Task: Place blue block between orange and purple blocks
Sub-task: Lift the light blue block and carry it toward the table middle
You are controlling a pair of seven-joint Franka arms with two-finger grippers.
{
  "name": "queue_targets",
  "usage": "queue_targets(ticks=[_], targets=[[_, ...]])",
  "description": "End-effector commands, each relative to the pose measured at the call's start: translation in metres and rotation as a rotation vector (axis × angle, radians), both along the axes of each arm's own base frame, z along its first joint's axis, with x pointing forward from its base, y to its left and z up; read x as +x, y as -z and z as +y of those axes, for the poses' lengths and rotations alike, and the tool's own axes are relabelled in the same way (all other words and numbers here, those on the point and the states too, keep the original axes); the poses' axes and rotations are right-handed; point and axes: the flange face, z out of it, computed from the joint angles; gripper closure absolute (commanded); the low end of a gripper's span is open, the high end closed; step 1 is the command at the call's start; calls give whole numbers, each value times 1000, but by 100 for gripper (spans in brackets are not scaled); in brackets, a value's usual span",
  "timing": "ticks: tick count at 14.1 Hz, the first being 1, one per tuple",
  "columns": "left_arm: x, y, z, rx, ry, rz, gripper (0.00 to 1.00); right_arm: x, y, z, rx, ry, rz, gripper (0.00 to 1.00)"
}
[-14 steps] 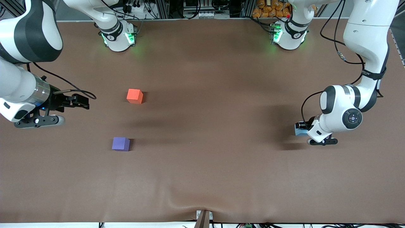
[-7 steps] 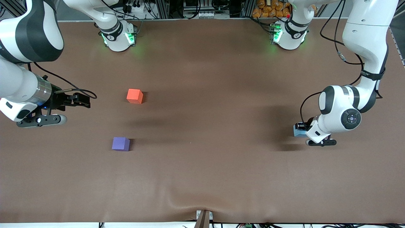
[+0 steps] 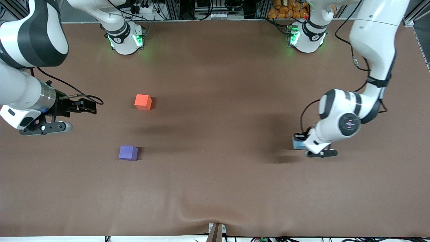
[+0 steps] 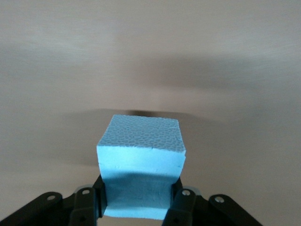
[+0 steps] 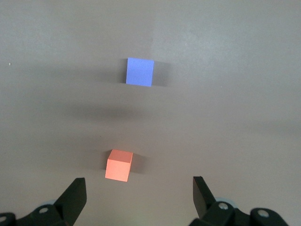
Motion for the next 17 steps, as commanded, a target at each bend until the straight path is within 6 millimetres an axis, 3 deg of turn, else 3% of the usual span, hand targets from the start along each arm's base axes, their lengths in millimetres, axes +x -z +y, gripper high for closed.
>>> queue_targets(ticks=[1,5,10,14,17], targets=[[4,-2,-69,-61,-98,12,84,0,7,5,9,-2,16,0],[-7,-9,-175,-103,-225,16,84,2,10,8,10,-6,13,0],[-33,4,-286,-137,-261,26,84,2,9,27,14,-36,-4,0],[-68,3,-365,-176,-253,10,84,7,35,77,32,-102,-3,0],[-99,8,-403,-207,-197,-10,84,12,55,98,30,-116,2,0]])
